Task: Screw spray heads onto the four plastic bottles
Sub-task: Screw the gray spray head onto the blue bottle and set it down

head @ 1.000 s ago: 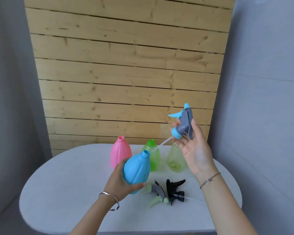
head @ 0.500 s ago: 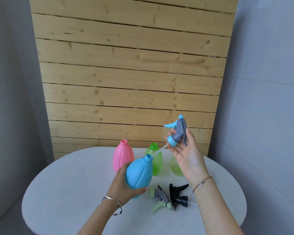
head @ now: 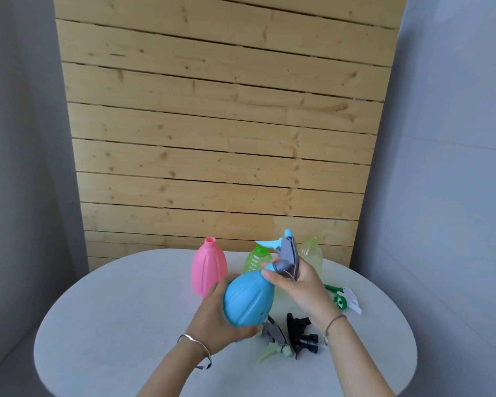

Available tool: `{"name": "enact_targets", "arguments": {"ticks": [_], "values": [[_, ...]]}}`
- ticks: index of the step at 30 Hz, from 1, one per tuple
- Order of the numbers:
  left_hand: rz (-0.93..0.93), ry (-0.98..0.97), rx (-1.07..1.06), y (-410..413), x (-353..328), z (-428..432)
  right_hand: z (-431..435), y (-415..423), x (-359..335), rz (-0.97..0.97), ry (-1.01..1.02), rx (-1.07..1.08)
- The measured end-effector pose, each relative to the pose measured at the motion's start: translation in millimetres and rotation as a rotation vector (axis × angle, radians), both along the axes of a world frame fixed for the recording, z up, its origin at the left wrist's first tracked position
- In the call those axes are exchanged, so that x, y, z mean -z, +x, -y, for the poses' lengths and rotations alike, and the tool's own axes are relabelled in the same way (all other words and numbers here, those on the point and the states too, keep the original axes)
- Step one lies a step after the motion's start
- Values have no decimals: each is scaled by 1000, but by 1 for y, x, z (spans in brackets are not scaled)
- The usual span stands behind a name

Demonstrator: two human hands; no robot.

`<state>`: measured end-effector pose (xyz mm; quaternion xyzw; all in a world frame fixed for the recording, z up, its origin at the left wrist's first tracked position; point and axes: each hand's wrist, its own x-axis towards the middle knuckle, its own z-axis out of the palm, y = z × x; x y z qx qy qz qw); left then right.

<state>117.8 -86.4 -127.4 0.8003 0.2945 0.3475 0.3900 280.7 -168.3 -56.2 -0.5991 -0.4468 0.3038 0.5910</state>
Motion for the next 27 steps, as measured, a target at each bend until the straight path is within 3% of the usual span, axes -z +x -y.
{"name": "enact_targets", "arguments": {"ticks": [5, 13, 17, 24, 27], "values": [[10, -112, 8, -5, -2, -1, 0, 10, 2, 94, 17, 33], [352, -478, -78, -5, -12, -5, 4, 18, 2, -25, 196, 33], [419, -655, 9, -5, -12, -9, 0, 10, 8, -15, 210, 53], [471, -769, 2, -8, -23, -19, -3, 7, 14, 4, 186, 26], [426, -688, 12, -12, -22, -17, -6, 2, 20, -141, 193, 125]]}}
